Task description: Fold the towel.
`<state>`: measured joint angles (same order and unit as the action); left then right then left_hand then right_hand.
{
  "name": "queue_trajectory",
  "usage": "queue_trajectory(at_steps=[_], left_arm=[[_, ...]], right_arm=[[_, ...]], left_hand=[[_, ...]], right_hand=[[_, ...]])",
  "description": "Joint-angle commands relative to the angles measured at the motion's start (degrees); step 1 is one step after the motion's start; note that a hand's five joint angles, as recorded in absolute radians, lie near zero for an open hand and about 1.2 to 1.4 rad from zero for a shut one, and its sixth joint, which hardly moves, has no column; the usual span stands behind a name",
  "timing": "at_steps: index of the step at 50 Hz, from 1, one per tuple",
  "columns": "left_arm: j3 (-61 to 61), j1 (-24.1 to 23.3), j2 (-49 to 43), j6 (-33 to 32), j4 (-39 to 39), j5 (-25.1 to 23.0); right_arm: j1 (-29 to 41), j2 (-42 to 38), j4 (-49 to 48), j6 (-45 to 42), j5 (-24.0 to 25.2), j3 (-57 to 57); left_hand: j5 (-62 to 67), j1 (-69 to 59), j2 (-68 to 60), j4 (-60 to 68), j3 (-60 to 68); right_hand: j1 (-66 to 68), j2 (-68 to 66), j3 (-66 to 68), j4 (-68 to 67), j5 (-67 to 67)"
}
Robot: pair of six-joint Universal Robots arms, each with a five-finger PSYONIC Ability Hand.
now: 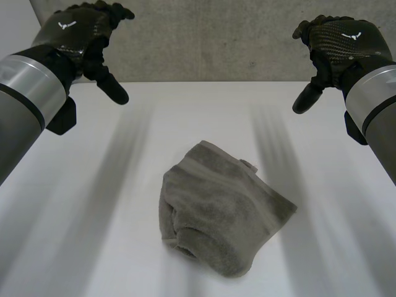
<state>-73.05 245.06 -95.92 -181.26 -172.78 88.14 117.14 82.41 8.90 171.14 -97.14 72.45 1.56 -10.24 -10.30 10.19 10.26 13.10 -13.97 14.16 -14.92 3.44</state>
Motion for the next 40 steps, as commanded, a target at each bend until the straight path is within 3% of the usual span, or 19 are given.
queue_trajectory(at_steps=[1,19,22,24,25,27,30,40], left_arm=[[0.2,0.1,-0.9,0.0,1.2,0.1],[0.4,0.3,-0.6,-0.2,1.0,1.7],[-1.0,0.4,-0.2,0.5,1.3,1.3],[-3.0,0.4,-0.1,0.9,1.3,1.2],[-6.5,0.3,0.2,1.3,1.0,1.2],[-10.5,0.2,0.6,1.5,0.6,1.1],[-17.4,0.5,1.2,1.7,-1.1,1.0],[-35.0,0.5,-1.0,1.2,-12.2,0.6]], right_arm=[[0.0,-0.7,0.1,-1.1,0.2,-0.1],[-1.1,-1.4,0.1,-1.8,1.0,-0.1],[-1.1,-1.3,0.2,-4.9,1.9,0.1],[-0.4,-1.3,0.3,-13.1,4.0,1.7],[-0.4,-1.3,0.3,-13.2,4.0,1.7],[-0.6,-0.8,0.9,-23.8,8.0,5.7],[-0.9,-0.8,0.7,-31.4,12.5,10.3],[-0.2,-2.9,0.3,-32.6,23.4,20.3]], left_hand=[[0.2,-1.5,-1.4,1.5,1.5],[0.0,-1.3,-1.3,1.4,1.3],[0.5,-1.8,-1.8,1.9,1.8],[0.7,-2.0,-1.9,2.0,2.0],[0.7,-2.0,-1.9,2.0,2.0],[0.7,-2.0,-1.9,2.0,2.0],[0.5,-1.8,-1.8,1.9,1.8],[0.7,-2.0,-1.9,2.0,2.0]], right_hand=[[-3.1,4.0,-4.2,4.9,-3.4],[-3.1,4.0,-4.2,4.9,-3.4],[-3.1,4.0,-4.2,4.9,-3.4],[-3.1,4.0,-4.2,4.9,-3.4],[-3.1,4.0,-4.2,4.9,-3.4],[-3.1,4.0,-4.2,4.9,-3.4],[-3.1,4.0,-4.2,4.9,-3.4],[-3.1,4.0,-4.2,4.9,-3.4]])
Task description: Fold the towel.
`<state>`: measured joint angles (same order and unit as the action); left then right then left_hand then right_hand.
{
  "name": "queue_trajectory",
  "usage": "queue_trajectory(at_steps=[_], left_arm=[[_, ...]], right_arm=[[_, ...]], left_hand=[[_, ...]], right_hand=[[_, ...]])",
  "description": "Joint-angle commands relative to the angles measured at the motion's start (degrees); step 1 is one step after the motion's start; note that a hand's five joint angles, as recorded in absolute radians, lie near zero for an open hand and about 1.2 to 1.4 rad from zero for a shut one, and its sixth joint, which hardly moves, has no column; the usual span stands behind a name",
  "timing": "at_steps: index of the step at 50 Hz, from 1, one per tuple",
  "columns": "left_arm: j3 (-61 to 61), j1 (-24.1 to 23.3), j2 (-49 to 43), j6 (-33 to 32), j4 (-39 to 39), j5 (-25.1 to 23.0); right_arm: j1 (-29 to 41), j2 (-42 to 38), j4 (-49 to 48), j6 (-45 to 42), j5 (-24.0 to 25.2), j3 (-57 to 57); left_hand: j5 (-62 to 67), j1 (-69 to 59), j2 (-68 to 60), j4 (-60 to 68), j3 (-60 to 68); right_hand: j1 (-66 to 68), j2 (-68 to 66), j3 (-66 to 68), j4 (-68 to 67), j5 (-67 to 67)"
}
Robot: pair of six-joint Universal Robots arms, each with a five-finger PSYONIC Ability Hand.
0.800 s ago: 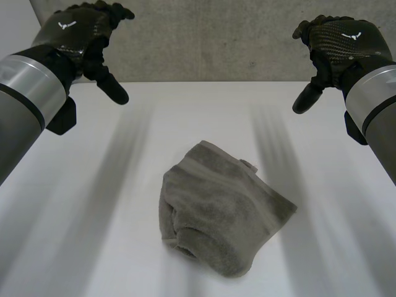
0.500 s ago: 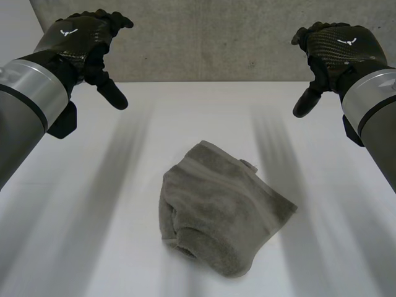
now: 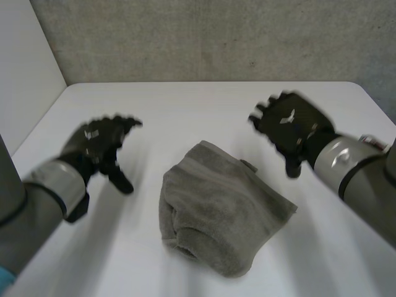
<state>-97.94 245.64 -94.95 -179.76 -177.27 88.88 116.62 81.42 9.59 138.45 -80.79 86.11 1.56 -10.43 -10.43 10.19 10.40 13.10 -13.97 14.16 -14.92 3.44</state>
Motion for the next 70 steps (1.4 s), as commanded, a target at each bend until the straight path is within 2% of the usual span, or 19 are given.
queue_trajectory(at_steps=[1,8,17,20,24,26,31,34,36,37,39,46,48,50,51,53,62,64,70], left_arm=[[-11.5,-0.9,-3.6,-0.3,-9.9,-0.1],[-13.4,-4.6,-8.2,-0.3,-14.2,0.0],[-11.6,-9.3,-16.7,0.2,-19.3,0.2],[-10.7,-11.0,-17.9,0.3,-20.3,0.2],[-9.6,-12.4,-18.9,0.2,-20.8,0.3],[-8.9,-12.6,-19.0,0.1,-21.1,0.5],[-8.1,-12.6,-18.2,-0.6,-22.3,0.7],[-7.4,-12.2,-16.5,-0.6,-23.1,0.9],[-7.1,-12.1,-15.2,-0.6,-23.2,0.8],[-6.9,-11.9,-13.9,-0.6,-23.2,0.8],[-6.8,-11.8,-12.6,-0.8,-23.2,0.6],[-6.8,-11.8,-9.5,-0.9,-23.2,0.3],[-6.8,-11.8,-9.4,-0.9,-23.1,0.2],[-6.8,-11.8,-9.3,-0.9,-22.9,0.2],[-6.8,-11.8,-9.3,-0.9,-22.9,0.2],[-6.7,-11.8,-8.9,-0.9,-22.8,0.1],[-3.8,-8.9,2.7,-0.9,-22.2,-0.9],[-2.7,-8.2,5.2,-0.9,-21.7,-2.3],[1.4,-6.0,11.1,0.2,-17.4,-10.8]], right_arm=[[0.4,-3.6,-0.7,0.6,7.5,7.7],[4.2,-9.1,-3.9,4.4,6.4,9.6],[4.5,-11.2,-14.8,12.3,-4.6,10.4],[4.5,-10.8,-15.6,13.7,-4.8,11.3],[4.5,-10.9,-16.1,14.9,-4.5,12.1],[4.5,-11.2,-16.2,15.7,-4.1,12.4],[4.5,-11.4,-16.0,18.9,-1.6,12.9],[4.4,-11.2,-15.5,20.5,0.1,12.8],[4.4,-10.7,-14.9,21.3,1.2,12.8],[4.4,-10.7,-14.9,21.3,1.2,12.8],[4.4,-10.1,-14.2,21.9,1.5,12.9],[4.5,-10.8,-14.3,23.9,1.9,12.9],[4.6,-11.7,-14.7,24.5,1.9,13.0],[4.7,-14.1,-14.7,25.4,1.9,12.3],[4.7,-14.1,-14.7,25.4,1.9,12.3],[4.5,-14.0,-14.5,25.5,1.2,11.5],[-0.3,0.8,-14.6,25.4,1.4,9.5],[-2.0,7.9,-13.9,25.6,1.3,7.3],[-2.8,13.7,-5.3,24.8,1.8,2.8]], left_hand=[[1.0,-2.1,-2.1,2.4,2.2],[1.3,-2.5,-2.5,2.7,2.5],[10.4,-11.5,-11.5,11.8,11.6],[13.1,-14.2,-14.2,14.5,14.3],[23.9,-25.0,-25.0,25.3,25.0],[45.3,-46.4,-46.4,46.7,46.5],[68.4,-69.5,-69.5,69.7,69.5],[68.4,-69.6,-69.6,69.8,69.6],[68.4,-69.6,-69.6,69.8,69.6],[68.4,-69.6,-69.6,69.8,69.6],[68.4,-69.6,-69.6,69.8,69.6],[68.4,-69.6,-69.6,69.8,69.6],[68.4,-69.6,-69.6,69.8,69.6],[68.4,-69.6,-69.6,69.8,69.6],[68.4,-69.6,-69.6,69.8,69.6],[68.4,-69.6,-69.6,69.8,69.6],[68.4,-69.6,-69.6,69.8,69.6],[68.4,-69.6,-69.6,69.8,69.6],[68.4,-69.6,-69.6,69.8,69.6]], right_hand=[[-3.1,4.0,-4.2,4.9,-3.4],[-3.1,4.0,-4.2,4.9,-3.4],[18.5,-17.6,17.4,-16.7,18.2],[23.7,-22.8,22.6,-21.9,23.4],[34.6,-33.7,33.6,-32.8,34.3],[42.9,-42.0,41.8,-41.1,42.6],[54.3,-53.5,53.3,-52.5,54.0],[51.8,-50.9,50.8,-50.0,51.5],[22.6,-21.7,21.5,-20.8,22.3],[22.4,-21.5,21.3,-20.6,22.0],[-2.1,3.0,-3.2,3.9,-2.5],[-2.3,3.2,-3.4,4.2,-2.7],[3.0,-2.2,2.0,-1.2,2.7],[37.3,-36.4,36.3,-35.5,37.0],[37.5,-36.6,36.5,-35.7,37.2],[66.8,-65.9,65.7,-65.0,66.5],[66.9,-66.0,65.8,-65.1,66.6],[66.9,-66.0,65.8,-65.1,66.6],[66.9,-66.0,65.8,-65.1,66.6]])
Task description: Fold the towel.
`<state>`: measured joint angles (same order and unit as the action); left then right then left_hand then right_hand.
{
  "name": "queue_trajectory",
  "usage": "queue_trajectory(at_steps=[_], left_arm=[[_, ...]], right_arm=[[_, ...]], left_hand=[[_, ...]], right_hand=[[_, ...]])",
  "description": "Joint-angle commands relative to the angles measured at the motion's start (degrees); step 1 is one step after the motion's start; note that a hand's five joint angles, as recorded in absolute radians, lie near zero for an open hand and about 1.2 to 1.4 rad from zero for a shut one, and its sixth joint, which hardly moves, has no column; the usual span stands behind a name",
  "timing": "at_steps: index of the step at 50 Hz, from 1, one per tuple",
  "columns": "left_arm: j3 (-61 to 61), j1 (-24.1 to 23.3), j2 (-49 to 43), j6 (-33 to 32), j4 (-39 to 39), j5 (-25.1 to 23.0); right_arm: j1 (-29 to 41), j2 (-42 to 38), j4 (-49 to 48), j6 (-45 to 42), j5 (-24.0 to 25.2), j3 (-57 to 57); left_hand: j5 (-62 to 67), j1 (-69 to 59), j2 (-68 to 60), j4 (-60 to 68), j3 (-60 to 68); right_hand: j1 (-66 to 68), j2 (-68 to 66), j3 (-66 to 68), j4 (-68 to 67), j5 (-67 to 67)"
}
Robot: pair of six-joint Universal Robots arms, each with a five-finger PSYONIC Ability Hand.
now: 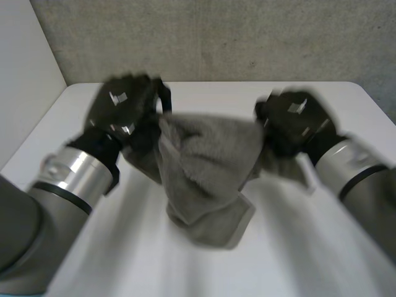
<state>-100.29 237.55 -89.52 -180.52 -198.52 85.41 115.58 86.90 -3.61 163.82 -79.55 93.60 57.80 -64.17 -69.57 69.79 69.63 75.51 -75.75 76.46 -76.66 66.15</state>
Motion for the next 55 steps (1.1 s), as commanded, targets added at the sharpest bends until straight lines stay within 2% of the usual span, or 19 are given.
queue_trajectory(at_steps=[1,5,14,18,25,29,35,36,37,38,39,42,46,48,49,51,52,53,55], left_arm=[[4.7,2.4,6.0,1.4,5.7,-8.8],[6.6,2.5,6.1,3.4,10.0,-9.9],[7.8,6.9,3.5,12.6,14.2,-11.2],[9.2,11.2,-5.8,12.7,10.3,-11.1],[16.6,11.4,-20.5,11.4,4.8,-11.1],[25.1,11.4,-30.2,6.6,2.5,-10.9],[33.1,11.4,-37.2,0.4,0.2,-10.1],[34.7,11.4,-38.5,-0.6,-0.3,-9.9],[35.9,11.4,-39.2,-0.9,-0.5,-10.0],[35.9,11.4,-39.2,-0.9,-0.6,-10.0],[36.2,11.4,-39.5,-0.9,-0.6,-9.9],[35.5,11.3,-39.2,-0.9,-0.3,-9.8],[32.9,11.3,-38.0,-1.0,-0.1,-9.9],[29.0,11.3,-35.1,-1.0,-0.2,-9.9],[29.0,11.3,-35.1,-1.0,-0.2,-9.9],[24.7,11.4,-31.6,-1.1,-0.1,-10.0],[24.7,11.4,-31.6,-1.1,-0.1,-10.0],[22.3,11.4,-29.3,-1.1,0.0,-10.2],[19.8,11.5,-26.8,-1.1,0.1,-10.2]], right_arm=[[-1.8,9.2,12.3,-0.8,1.1,-7.1],[-1.6,10.0,23.0,-2.3,3.5,-12.1],[-2.2,8.2,27.5,-7.5,6.4,-16.3],[-3.3,-0.6,28.0,-8.1,6.6,-17.7],[-2.2,-14.0,26.7,-8.0,5.5,-21.8],[-0.4,-22.2,20.8,-6.3,-0.2,-27.2],[-0.1,-24.8,9.8,-3.0,-9.7,-28.8],[0.0,-24.9,6.4,-2.4,-11.8,-28.6],[0.0,-25.0,3.7,-2.2,-13.0,-28.4],[0.0,-25.0,3.7,-2.2,-13.0,-28.4],[0.0,-25.2,2.4,-2.2,-13.1,-28.0],[0.1,-25.7,2.3,-2.4,-13.3,-27.8],[0.0,-26.3,2.4,-2.7,-13.4,-27.3],[-0.4,-26.8,2.6,-3.8,-13.6,-27.2],[-0.4,-26.8,2.6,-3.8,-13.6,-27.2],[-1.0,-27.7,3.6,-6.5,-14.1,-27.0],[-1.0,-27.7,3.6,-6.5,-14.1,-27.0],[-1.4,-27.7,4.6,-7.9,-14.4,-26.5],[-2.1,-27.3,5.8,-9.0,-14.5,-25.6]], left_hand=[[12.2,-15.8,-10.4,10.2,10.4],[12.2,-15.8,-10.4,10.2,10.4],[12.2,-15.8,-10.4,10.2,10.4],[12.2,-15.8,-10.4,10.2,10.4],[12.2,-15.8,-10.4,10.2,10.4],[12.2,-15.8,-10.4,10.2,10.4],[12.2,-15.8,-10.4,10.2,10.4],[2.6,-6.2,-0.8,0.6,0.7],[-17.7,14.1,19.5,-19.7,-19.5],[-17.9,14.3,19.7,-19.9,-19.7],[-37.2,33.6,39.0,-39.2,-39.0],[-50.3,46.7,52.1,-52.3,-52.1],[-54.4,50.8,56.2,-56.4,-56.2],[-54.9,51.3,56.7,-56.9,-56.7],[-54.9,51.3,56.7,-56.9,-56.7],[-56.2,52.6,58.0,-58.2,-58.1],[-56.2,52.6,58.0,-58.2,-58.1],[-55.9,52.3,57.7,-57.9,-57.7],[-55.7,52.1,57.5,-57.7,-57.6]], right_hand=[[4.5,-4.2,3.5,-3.3,3.9],[4.5,-4.2,3.5,-3.3,3.9],[4.5,-4.2,3.5,-3.3,3.9],[4.5,-4.2,3.5,-3.3,3.9],[4.5,-4.2,3.5,-3.3,3.9],[4.5,-4.2,3.5,-3.3,3.9],[4.5,-4.2,3.5,-3.3,3.9],[4.5,-4.2,3.5,-3.3,3.9],[4.5,-4.2,3.5,-3.3,3.9],[4.5,-4.2,3.5,-3.3,3.9],[4.5,-4.2,3.5,-3.3,3.9],[4.5,-4.2,3.5,-3.3,3.9],[3.2,-3.0,2.3,-2.1,2.6],[-18.3,18.6,-19.3,19.5,-19.0],[-18.5,18.7,-19.4,19.6,-19.1],[-53.0,53.2,-53.9,54.2,-53.6],[-53.1,53.4,-54.1,54.3,-53.8],[-65.5,65.8,-66.5,66.7,-66.1],[-65.5,65.8,-66.5,66.7,-66.1]])
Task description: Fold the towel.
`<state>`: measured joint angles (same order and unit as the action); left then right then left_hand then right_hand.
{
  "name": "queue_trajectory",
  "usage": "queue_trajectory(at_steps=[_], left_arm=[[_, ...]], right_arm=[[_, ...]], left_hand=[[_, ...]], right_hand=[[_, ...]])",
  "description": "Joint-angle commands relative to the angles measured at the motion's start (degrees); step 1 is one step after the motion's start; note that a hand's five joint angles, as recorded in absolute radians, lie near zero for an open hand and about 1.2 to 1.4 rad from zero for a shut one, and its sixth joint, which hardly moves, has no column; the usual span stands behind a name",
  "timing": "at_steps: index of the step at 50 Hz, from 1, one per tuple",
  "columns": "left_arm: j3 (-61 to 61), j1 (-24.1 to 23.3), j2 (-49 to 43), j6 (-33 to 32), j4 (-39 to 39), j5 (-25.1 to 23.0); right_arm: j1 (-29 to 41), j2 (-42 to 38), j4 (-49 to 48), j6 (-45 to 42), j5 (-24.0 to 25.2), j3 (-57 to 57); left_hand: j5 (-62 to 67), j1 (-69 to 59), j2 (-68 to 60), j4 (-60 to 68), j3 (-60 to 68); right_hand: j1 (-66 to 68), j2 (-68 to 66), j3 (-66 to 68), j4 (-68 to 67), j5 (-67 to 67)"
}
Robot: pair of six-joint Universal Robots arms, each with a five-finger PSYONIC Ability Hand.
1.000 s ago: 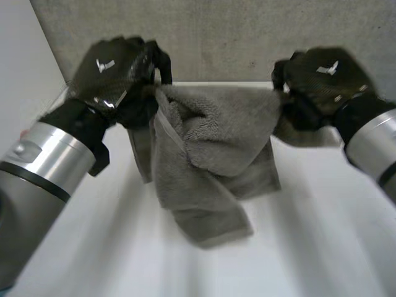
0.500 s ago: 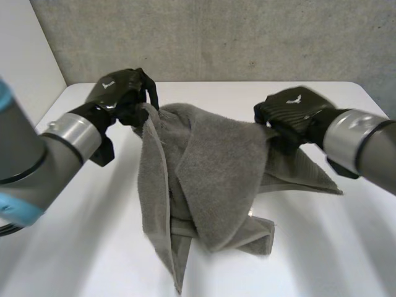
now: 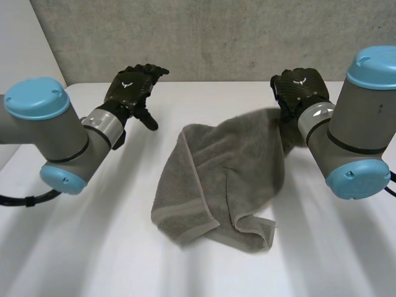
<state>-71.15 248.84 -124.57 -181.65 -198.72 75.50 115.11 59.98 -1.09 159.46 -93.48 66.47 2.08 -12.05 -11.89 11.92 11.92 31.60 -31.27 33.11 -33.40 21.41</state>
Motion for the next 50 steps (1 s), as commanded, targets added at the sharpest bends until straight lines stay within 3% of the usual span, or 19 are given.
queue_trajectory(at_steps=[1,8,11,15,16,22,27,29,33,35,36,37,38,39,46,48,50], left_arm=[[-12.2,0.3,11.0,-0.1,0.4,-0.4],[-25.8,-0.2,21.4,-0.4,0.8,-0.7],[-29.0,-0.7,23.4,-0.4,0.7,-0.8],[-36.1,-6.7,26.1,-0.4,0.6,-0.3],[-37.5,-9.2,25.6,-0.4,0.6,0.1],[-39.8,-13.5,21.3,-2.3,-0.1,1.7],[-39.6,-15.1,17.5,-5.0,-0.4,2.6],[-39.2,-15.7,13.4,-9.0,-1.3,3.3],[-38.7,-15.7,11.2,-11.4,-2.1,4.0],[-38.1,-15.7,10.2,-12.8,-3.2,5.1],[-38.1,-15.7,10.2,-12.8,-3.3,5.1],[-37.8,-15.6,10.1,-13.3,-4.0,5.7],[-37.8,-15.6,10.1,-13.3,-4.0,5.7],[-37.5,-15.5,10.2,-13.6,-5.4,6.7],[-34.3,-12.1,12.0,-18.0,-14.2,14.8],[-31.9,-5.7,12.2,-22.1,-19.4,17.8],[-30.0,-2.9,11.7,-24.1,-21.8,17.7]], right_arm=[[-2.3,0.2,4.2,-5.2,-0.6,3.0],[-3.3,7.9,3.6,-6.1,1.5,12.8],[-3.3,11.3,3.0,-7.7,4.7,18.1],[-3.0,15.8,2.8,-11.4,9.7,26.2],[-3.0,16.5,2.6,-12.1,10.5,28.1],[-3.3,17.5,-1.4,-12.0,10.8,35.2],[-3.8,17.5,-5.6,-11.9,10.8,39.6],[-4.5,17.5,-6.6,-11.9,10.8,40.8],[-5.9,17.2,-7.3,-11.9,11.0,42.1],[-5.9,17.0,-7.4,-11.7,11.0,42.2],[-5.9,16.8,-7.5,-11.6,11.0,42.2],[-5.9,16.8,-7.5,-11.6,11.0,42.2],[-5.9,16.8,-7.7,-11.6,11.0,42.3],[-5.9,16.8,-7.9,-11.6,11.0,42.4],[-5.9,17.0,-8.3,-11.6,11.0,43.0],[-5.9,17.0,-8.3,-11.5,11.0,43.0],[-5.6,17.1,-8.4,-11.5,11.0,43.3]], left_hand=[[0.0,0.0,-0.2,0.1,0.1],[1.7,-1.7,-1.9,1.8,1.8],[2.2,-2.2,-2.4,2.3,2.3],[4.2,-4.2,-4.4,4.4,4.3],[5.0,-5.0,-5.2,5.2,5.2],[5.7,-5.7,-5.9,5.9,5.9],[5.0,-5.1,-5.2,5.2,5.2],[5.0,-5.1,-5.2,5.2,5.2],[6.9,-6.9,-7.1,7.0,7.0],[29.6,-29.6,-29.8,29.8,29.8],[29.8,-29.8,-29.9,29.9,29.9],[49.9,-49.9,-50.1,50.1,50.1],[50.1,-50.1,-50.3,50.3,50.3],[67.7,-67.8,-67.9,67.9,67.9],[67.9,-67.9,-68.1,68.1,68.1],[67.9,-67.9,-68.1,68.1,68.1],[67.9,-67.9,-68.1,68.1,68.1]], right_hand=[[-21.6,21.3,-23.1,23.4,-21.4],[-21.6,21.3,-23.1,23.4,-21.4],[-21.6,21.3,-23.1,23.4,-21.4],[-21.6,21.3,-23.1,23.4,-21.4],[-21.6,21.3,-23.1,23.4,-21.4],[-21.6,21.3,-23.1,23.4,-21.4],[-21.6,21.3,-23.1,23.4,-21.4],[-21.6,21.3,-23.1,23.4,-21.4],[-21.6,21.3,-23.1,23.4,-21.4],[-21.6,21.3,-23.1,23.4,-21.4],[-21.6,21.3,-23.1,23.4,-21.4],[-21.6,21.3,-23.1,23.4,-21.4],[-21.6,21.3,-23.1,23.4,-21.4],[-21.6,21.3,-23.1,23.4,-21.4],[-21.6,21.3,-23.1,23.4,-21.4],[-21.6,21.3,-23.1,23.4,-21.4],[-21.6,21.3,-23.1,23.4,-21.4]])
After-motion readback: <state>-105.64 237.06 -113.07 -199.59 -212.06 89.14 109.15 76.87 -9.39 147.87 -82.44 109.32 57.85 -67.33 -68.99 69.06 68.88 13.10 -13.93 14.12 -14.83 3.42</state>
